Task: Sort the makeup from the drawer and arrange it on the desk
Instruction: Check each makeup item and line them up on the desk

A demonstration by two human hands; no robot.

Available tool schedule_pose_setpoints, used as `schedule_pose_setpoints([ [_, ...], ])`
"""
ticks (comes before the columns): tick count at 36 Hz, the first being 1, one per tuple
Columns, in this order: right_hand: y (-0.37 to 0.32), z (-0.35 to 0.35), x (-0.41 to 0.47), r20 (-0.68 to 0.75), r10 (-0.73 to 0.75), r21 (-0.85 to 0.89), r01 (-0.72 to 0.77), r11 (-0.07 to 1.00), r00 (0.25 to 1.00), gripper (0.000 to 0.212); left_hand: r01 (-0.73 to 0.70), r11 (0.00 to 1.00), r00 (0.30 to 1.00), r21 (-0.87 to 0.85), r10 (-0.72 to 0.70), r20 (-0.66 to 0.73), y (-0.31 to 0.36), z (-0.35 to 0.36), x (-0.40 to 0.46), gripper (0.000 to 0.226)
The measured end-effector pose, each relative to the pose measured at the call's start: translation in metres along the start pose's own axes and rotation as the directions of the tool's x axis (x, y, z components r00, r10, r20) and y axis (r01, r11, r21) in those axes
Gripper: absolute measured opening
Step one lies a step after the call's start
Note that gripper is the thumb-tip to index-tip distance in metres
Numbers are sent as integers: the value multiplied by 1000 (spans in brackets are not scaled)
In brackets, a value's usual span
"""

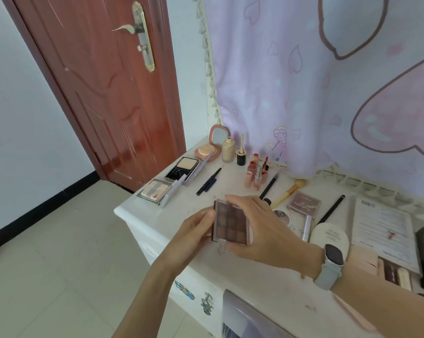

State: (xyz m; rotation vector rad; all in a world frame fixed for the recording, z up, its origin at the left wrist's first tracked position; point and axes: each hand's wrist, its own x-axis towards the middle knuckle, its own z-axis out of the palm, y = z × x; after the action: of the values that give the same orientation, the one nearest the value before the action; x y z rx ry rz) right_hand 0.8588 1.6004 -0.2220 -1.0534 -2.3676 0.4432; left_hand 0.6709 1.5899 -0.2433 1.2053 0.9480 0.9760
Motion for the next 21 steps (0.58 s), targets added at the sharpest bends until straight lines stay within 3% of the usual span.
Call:
schedule_pose_setpoints([
  [4, -5, -3, 0, 43, -12, 146, 6, 989, 999, 82, 58, 989, 986, -139, -35, 161, 5, -1, -2, 67],
  [9, -2, -7, -5, 86, -31, 125, 20, 992, 996, 78, 28, 989, 996, -146, -16, 83, 7, -1, -1, 86],
  [12, 2, -12, -5, 65, 101, 278, -116, 954, 993, 53, -56, 998, 994, 32, 59, -89, 7, 0, 1, 84],
  [15, 2, -16, 4, 150, 310, 460, -344, 819, 939, 33, -151, 968, 964, 199, 189, -188, 2, 3, 4, 85],
  [17, 1, -14, 9, 179, 365, 513, -403, 758, 914, 31, -221, 917, 942, 332, 289, -172, -3, 7, 4, 87],
  [21, -6, -10, 15, 161, 356, 491, -388, 780, 921, 27, -305, 782, 907, 543, 413, -86, -11, 15, 6, 88],
])
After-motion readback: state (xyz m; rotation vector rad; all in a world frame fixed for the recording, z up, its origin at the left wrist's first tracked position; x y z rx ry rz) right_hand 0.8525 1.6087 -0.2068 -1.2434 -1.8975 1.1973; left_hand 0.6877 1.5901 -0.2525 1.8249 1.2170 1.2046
